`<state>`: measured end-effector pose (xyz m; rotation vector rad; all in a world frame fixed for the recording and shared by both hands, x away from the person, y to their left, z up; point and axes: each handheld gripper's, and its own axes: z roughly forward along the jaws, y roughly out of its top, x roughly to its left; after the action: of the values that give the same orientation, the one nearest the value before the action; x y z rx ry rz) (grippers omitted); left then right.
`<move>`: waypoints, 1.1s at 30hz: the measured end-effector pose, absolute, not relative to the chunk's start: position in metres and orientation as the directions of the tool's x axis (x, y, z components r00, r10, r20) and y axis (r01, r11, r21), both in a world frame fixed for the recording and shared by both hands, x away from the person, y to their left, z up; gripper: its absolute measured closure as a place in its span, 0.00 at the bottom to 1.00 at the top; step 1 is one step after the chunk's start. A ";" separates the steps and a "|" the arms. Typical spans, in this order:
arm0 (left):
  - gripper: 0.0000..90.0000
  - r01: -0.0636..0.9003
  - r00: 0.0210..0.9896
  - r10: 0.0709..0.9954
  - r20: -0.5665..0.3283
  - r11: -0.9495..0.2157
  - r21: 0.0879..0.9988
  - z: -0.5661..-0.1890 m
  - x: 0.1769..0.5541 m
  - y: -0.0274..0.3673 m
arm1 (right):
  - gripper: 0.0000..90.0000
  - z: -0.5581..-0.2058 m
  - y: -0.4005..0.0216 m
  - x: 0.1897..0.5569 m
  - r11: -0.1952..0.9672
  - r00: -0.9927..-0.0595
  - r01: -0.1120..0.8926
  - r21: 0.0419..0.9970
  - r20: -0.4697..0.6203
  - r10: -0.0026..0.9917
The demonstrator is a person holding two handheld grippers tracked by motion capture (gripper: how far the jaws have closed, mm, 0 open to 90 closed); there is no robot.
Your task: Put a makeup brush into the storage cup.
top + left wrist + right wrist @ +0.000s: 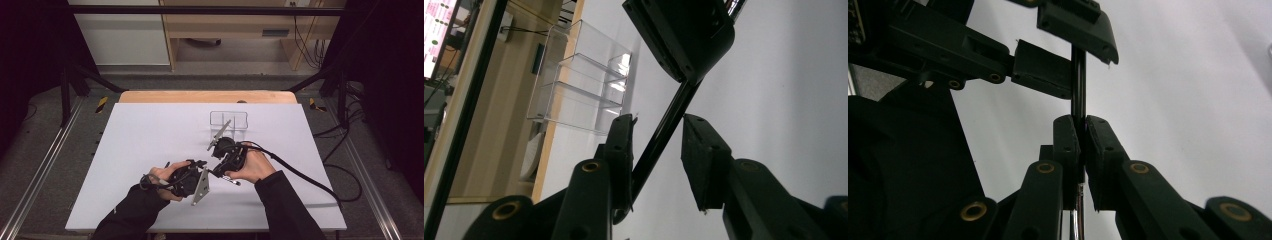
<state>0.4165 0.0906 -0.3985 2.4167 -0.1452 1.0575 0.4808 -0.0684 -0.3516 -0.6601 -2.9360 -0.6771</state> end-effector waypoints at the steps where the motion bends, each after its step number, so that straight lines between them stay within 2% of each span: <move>1: 0.76 -0.290 0.694 0.094 0.714 -0.871 0.397 -0.398 0.416 0.090 | 0.94 -0.352 -0.068 0.481 0.812 -0.907 0.420 0.406 0.150 0.395; 24: 0.92 -0.351 0.716 -0.040 0.697 -0.884 0.309 -0.404 0.412 0.088 | 0.94 -0.354 -0.067 0.479 0.826 -0.920 0.392 0.406 0.152 0.362; 33: 0.93 -0.353 0.719 -0.043 0.694 -0.883 0.310 -0.404 0.411 0.089 | 0.93 -0.354 -0.067 0.478 0.828 -0.923 0.385 0.408 0.156 0.352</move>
<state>0.4113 0.0887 -0.4037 2.4990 -0.3040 0.9945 0.4783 -0.0674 -0.3540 -0.5917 -2.9322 -0.6792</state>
